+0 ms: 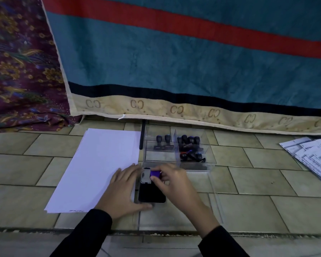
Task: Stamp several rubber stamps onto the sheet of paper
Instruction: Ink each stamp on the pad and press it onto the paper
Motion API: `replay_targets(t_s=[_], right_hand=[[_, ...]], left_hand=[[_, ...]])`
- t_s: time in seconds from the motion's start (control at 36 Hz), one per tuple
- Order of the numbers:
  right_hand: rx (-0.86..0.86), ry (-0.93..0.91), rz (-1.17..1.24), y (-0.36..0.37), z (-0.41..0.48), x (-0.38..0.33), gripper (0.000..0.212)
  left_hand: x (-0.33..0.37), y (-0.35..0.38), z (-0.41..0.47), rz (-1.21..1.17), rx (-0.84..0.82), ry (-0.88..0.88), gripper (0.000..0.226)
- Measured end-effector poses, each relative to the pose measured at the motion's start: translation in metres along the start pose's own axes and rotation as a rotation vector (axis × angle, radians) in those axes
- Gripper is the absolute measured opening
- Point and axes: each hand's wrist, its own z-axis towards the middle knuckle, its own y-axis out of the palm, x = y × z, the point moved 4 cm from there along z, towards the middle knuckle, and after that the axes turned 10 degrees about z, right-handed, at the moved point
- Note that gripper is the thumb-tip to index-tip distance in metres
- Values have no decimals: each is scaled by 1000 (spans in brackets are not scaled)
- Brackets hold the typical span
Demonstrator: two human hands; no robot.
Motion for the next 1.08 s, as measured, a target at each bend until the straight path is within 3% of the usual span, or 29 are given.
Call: replay_targets(t_s=[0.25,1.08], right_hand=[[-31,-2,-27,9,-19,1,29],[59,31,-85,13,-20,0,18]], left_hand=[[-1,4,-1,-15,28,-14,107],[1,2,-2,-28,31,-1,107]])
